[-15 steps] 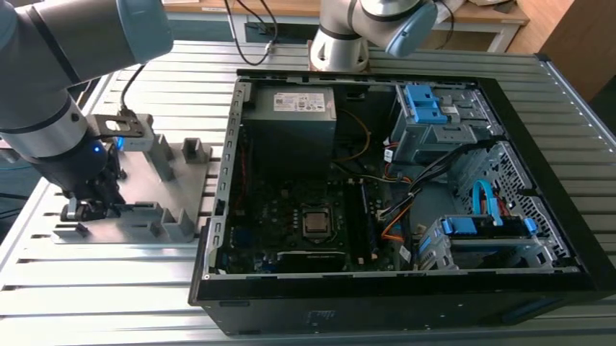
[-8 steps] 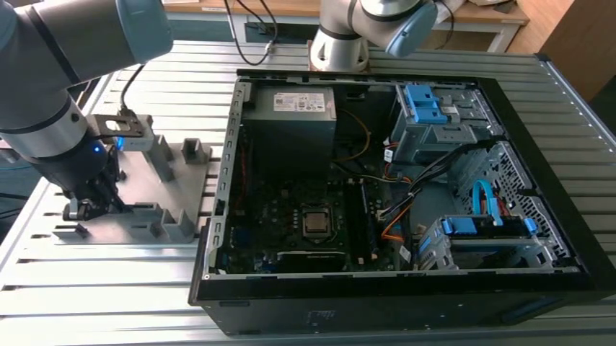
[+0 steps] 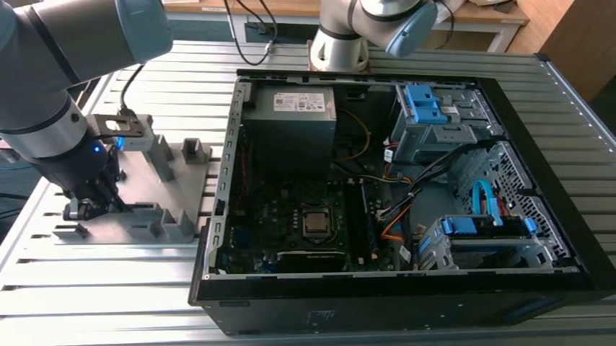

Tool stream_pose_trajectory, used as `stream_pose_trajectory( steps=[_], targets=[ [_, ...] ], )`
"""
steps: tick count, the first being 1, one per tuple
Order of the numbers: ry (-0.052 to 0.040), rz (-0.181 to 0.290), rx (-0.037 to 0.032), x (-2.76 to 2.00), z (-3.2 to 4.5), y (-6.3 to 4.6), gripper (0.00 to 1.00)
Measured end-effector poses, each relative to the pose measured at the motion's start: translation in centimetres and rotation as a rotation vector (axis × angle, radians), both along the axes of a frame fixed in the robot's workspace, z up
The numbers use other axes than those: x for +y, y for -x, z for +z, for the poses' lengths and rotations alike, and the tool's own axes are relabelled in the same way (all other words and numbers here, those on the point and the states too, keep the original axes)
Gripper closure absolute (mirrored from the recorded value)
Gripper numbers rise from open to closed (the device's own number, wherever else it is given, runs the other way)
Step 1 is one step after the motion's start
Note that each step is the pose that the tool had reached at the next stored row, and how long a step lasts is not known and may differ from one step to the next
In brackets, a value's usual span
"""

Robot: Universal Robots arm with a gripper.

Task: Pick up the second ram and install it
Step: 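Pick up the second ram and move it above second insertion slot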

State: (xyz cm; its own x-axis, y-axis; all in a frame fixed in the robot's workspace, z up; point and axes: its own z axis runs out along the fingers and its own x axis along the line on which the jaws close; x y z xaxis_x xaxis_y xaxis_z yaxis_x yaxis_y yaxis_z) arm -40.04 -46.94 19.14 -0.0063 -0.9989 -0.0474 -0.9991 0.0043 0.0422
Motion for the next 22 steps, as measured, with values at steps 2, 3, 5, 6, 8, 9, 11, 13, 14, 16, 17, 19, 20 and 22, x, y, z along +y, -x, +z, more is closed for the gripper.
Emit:
stream_pose_trajectory(
  steps=[2, 3, 5, 6, 8, 9, 11, 13, 14, 16, 17, 19, 20, 22],
  targets=[
    [-0.0016, 0.0, 0.0, 0.0, 0.0, 0.0, 0.86],
    [-0.0018, 0.0, 0.0, 0.0, 0.0, 0.0, 0.86],
    [-0.0016, 0.0, 0.0, 0.0, 0.0, 0.0, 0.86],
    [-0.0016, 0.0, 0.0, 0.0, 0.03, 0.0, 0.86],
    [-0.0015, 0.0, 0.0, -0.01, 0.24, 0.0, 0.86],
    [-0.0016, 0.0, 0.0, 0.0, 0.38, 0.0, 0.86],
    [-0.0017, 0.0, 0.0, 0.0, 0.67, 0.0, 0.86],
    [-0.0016, 0.0, 0.0001, 0.0, 1.09, 0.0, 0.86],
    [-0.0016, 0.0, 0.0001, 0.0, 1.32, 0.0, 0.86],
    [-0.0018, 0.0, -0.0001, 0.0, 1.8, 0.0, 0.86],
    [-0.0017, 0.0, 0.0, 0.0, 2.02, 0.0, 0.86],
    [-0.0017, 0.0, 0.0, 0.0, 2.48, 0.0, 0.86],
    [-0.0016, 0.0, 0.0, 0.0, 2.75, 0.0, 0.86],
    [-0.0017, 0.0, -0.0001, 0.0, 3.38, 0.0, 0.86]
  ],
)
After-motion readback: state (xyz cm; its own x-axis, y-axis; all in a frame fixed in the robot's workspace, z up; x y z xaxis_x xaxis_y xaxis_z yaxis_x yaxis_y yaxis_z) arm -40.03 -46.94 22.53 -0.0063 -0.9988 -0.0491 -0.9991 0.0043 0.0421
